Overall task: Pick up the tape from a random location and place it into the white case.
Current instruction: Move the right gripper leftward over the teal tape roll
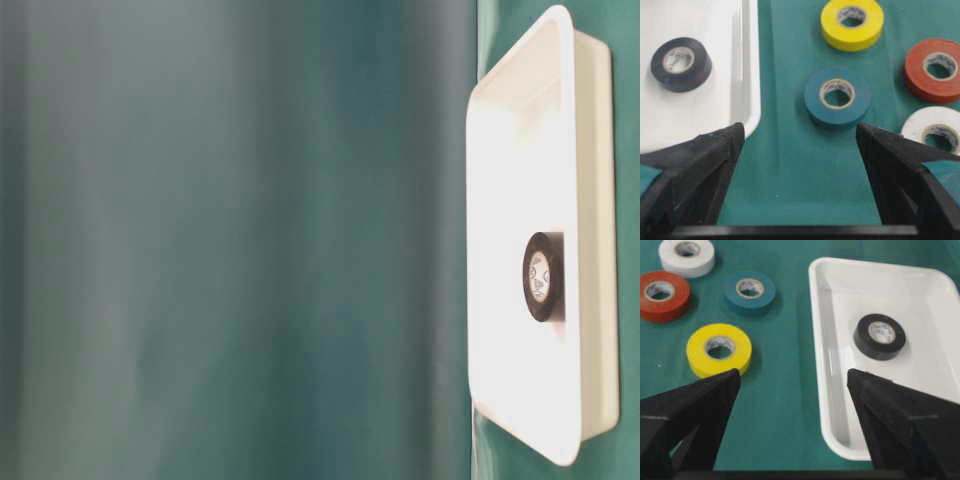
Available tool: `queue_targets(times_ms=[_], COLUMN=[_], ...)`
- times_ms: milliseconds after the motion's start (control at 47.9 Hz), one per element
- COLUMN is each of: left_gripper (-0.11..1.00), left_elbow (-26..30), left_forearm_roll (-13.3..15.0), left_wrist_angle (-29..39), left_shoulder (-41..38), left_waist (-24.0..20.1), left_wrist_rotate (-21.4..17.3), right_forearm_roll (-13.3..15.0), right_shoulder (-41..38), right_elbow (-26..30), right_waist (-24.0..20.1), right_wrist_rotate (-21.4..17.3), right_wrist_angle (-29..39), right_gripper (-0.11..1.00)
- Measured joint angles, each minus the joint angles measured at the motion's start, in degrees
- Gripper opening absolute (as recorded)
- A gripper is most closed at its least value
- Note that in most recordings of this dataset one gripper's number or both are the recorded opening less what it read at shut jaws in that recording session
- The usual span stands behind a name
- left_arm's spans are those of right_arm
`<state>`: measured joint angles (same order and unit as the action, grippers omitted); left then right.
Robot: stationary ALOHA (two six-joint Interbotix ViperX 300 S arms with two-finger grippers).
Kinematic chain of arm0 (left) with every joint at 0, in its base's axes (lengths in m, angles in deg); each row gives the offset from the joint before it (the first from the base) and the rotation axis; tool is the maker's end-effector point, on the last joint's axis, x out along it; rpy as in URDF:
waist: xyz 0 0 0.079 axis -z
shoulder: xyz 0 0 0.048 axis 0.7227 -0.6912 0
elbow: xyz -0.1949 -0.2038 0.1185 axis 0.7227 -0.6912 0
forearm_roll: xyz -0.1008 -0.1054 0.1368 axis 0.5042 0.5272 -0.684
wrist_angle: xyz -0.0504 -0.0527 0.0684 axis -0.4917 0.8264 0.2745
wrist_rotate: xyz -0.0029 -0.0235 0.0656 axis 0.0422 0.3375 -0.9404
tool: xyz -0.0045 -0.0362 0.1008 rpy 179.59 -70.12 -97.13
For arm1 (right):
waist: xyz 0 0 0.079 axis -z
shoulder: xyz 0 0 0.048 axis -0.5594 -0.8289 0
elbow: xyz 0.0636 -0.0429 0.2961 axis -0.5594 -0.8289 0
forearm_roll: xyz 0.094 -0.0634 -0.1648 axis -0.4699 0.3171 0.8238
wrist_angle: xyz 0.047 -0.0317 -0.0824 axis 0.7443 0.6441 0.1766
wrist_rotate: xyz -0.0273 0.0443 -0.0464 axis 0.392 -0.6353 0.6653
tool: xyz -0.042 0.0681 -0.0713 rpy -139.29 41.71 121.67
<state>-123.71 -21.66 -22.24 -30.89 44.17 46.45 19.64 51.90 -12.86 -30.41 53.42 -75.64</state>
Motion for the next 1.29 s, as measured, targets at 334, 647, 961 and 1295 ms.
queue_targets(times_ms=[334,647,961,1295], left_gripper=[0.98,0.98,0.98,0.98], left_elbow=[-0.09,0.00,0.00,-0.09], left_forearm_roll=[0.00,0.00,0.00,-0.09], left_wrist_angle=[-0.09,-0.35,-0.44,-1.32], left_shoulder=[0.00,0.00,0.00,0.00], left_waist=[-0.09,0.00,0.00,0.00], left_wrist_rotate=[0.00,0.00,0.00,0.00], right_forearm_roll=[-0.70,-1.41,-1.41,-1.41], right_shoulder=[0.00,0.00,-0.97,-10.28], right_elbow=[0.00,0.00,0.00,4.48], right_waist=[-2.29,-7.91,-7.73,-7.91], right_wrist_rotate=[-0.09,-0.88,-0.97,-1.05], right_wrist_angle=[0.44,1.05,1.23,-1.58], right_gripper=[0.92,0.92,0.92,0.92])
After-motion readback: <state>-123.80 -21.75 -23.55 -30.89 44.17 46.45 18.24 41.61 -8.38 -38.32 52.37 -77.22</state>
